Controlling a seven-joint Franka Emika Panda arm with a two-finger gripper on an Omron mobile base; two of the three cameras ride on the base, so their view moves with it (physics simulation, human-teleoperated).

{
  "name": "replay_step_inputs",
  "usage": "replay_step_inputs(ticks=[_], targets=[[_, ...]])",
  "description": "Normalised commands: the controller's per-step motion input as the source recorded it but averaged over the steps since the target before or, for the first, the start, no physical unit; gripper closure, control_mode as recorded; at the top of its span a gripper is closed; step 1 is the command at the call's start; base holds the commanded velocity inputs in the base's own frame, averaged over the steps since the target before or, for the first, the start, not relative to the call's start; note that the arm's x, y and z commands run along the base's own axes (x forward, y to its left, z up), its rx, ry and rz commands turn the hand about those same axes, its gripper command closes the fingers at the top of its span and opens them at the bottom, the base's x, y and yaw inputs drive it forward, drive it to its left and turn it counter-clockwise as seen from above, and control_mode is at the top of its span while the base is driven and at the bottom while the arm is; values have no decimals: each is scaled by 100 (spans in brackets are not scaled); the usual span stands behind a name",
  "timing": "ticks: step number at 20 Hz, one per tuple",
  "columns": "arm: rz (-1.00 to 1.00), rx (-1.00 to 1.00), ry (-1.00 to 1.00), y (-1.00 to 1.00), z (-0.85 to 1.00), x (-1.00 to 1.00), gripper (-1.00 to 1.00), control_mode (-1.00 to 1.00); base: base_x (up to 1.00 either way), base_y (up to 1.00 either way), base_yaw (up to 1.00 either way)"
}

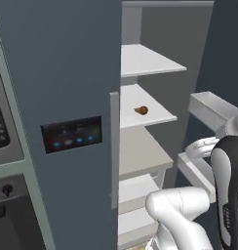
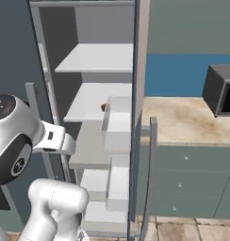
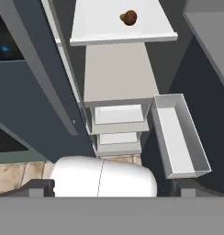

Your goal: Pick the orange and pear from the fridge and place them inside the tupperware on the counter.

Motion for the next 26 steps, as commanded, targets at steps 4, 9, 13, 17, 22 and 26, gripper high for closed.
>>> replay_step_inputs(ticks=[4, 9, 13, 17, 22, 26], targets=[[0, 0, 0, 0, 0, 0, -100, 100, 41, 14, -6], [-4, -5, 0, 7, -18, 47, -100, -100, 0, 0, 0], [0, -1, 0, 0, -13, 42, -100, -100, 0, 0, 0], [0, -1, 0, 0, -22, 42, -100, -100, 0, 0, 0], [0, 0, 0, 0, -20, 46, -100, -100, 0, 0, 0], [0, 0, 0, 0, -21, 42, -100, -100, 0, 0, 0]])
